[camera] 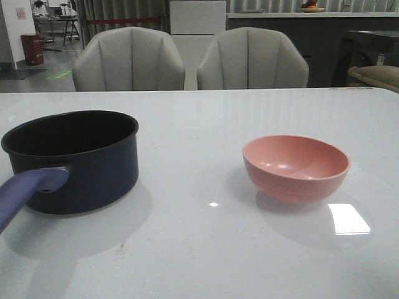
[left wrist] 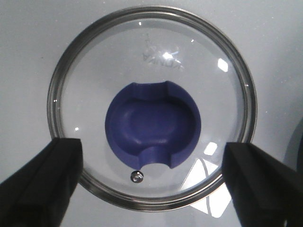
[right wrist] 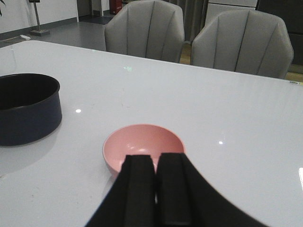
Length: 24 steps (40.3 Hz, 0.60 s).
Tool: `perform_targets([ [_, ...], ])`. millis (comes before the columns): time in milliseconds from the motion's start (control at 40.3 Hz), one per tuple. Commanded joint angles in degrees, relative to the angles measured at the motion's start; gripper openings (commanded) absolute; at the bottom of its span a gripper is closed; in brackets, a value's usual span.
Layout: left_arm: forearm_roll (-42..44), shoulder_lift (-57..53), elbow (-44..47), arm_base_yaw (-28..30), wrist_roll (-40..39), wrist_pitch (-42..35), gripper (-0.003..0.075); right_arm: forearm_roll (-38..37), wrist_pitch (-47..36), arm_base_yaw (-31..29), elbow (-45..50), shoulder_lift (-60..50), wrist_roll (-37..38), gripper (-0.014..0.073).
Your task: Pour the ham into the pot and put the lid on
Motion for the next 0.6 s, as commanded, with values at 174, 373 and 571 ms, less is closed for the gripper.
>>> perform_targets([
  [174, -2.46, 2.78, -4.69, 0.11, 1.66, 1.12, 0.0617, 0.47, -4.37, -0.09, -1.49, 0.46, -0.62, 0.0150],
  [373, -3.53, 5.05, -5.04, 0.11, 2.67, 1.12, 0.0617, 0.47, -4.37, -0.09, -1.49, 0.46, -0.62, 0.0150],
  [571, -3.53, 6.94, -5.04, 0.11, 2.67, 1.26, 0.0617, 0.47, -4.37, -0.09, -1.49, 0.46, -0.62, 0.0150],
])
